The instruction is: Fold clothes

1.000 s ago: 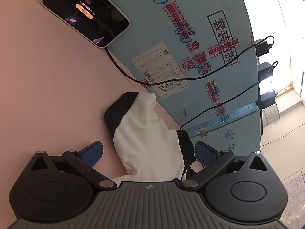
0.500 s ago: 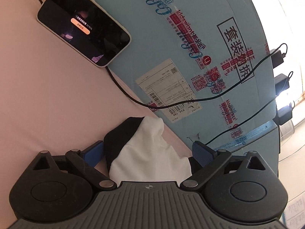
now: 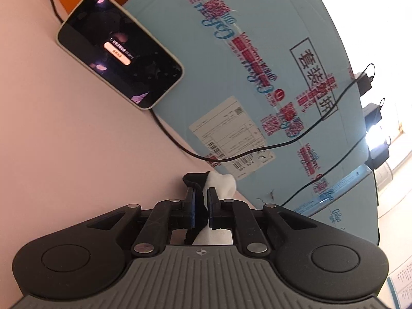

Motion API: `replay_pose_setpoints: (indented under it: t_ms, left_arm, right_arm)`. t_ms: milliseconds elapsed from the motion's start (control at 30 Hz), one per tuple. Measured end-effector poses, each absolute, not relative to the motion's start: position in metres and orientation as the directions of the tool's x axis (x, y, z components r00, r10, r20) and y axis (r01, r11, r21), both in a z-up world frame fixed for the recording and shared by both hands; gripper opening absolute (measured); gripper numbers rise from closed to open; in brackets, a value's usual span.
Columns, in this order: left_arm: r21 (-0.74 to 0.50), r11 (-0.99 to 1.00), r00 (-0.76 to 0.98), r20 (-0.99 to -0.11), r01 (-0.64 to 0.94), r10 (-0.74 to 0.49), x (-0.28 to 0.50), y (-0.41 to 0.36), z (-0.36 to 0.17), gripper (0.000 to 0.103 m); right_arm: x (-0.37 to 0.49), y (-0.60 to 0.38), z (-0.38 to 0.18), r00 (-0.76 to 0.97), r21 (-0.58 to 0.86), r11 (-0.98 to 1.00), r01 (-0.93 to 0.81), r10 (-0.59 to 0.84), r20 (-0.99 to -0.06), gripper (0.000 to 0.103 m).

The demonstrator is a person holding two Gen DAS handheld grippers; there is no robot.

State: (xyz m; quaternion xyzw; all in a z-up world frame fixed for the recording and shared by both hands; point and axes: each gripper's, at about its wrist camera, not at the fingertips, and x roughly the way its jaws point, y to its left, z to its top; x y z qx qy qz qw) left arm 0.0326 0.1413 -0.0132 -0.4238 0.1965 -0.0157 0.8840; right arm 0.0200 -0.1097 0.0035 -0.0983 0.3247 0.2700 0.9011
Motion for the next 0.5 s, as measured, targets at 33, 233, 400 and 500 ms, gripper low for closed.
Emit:
replay_pose_setpoints:
  t_ms: [33, 233, 400, 500]
  left_arm:
    - [-0.751, 0.650, 0.925, -0.319, -0.115, -0.205, 0.031, 0.138, -0.011, 0.008]
    - [-0.727, 0.685, 0.916, -0.243, 0.044, -0.318, 0.025, 0.118, 0.000, 0.008]
    - [-0.698, 0.696, 0.891, -0.195, 0.167, -0.409, 0.021, 0.100, 0.008, 0.008]
    - [-0.709, 0.682, 0.868, -0.212, 0.180, -0.450, 0.022, 0.095, 0.007, 0.009]
  right_arm:
    - [0.020, -0.110, 0.003, 0.643, -0.002, 0.835, -0.550, 0.423, -0.638, 0.103]
    - [0.019, -0.109, 0.002, 0.644, -0.002, 0.835, -0.550, 0.423, -0.638, 0.103]
    - [0.020, -0.113, 0.001, 0.647, 0.014, 0.848, -0.531, 0.415, -0.640, 0.103]
    - [0.021, -0.128, 0.005, 0.674, 0.059, 0.885, -0.461, 0.393, -0.626, 0.103]
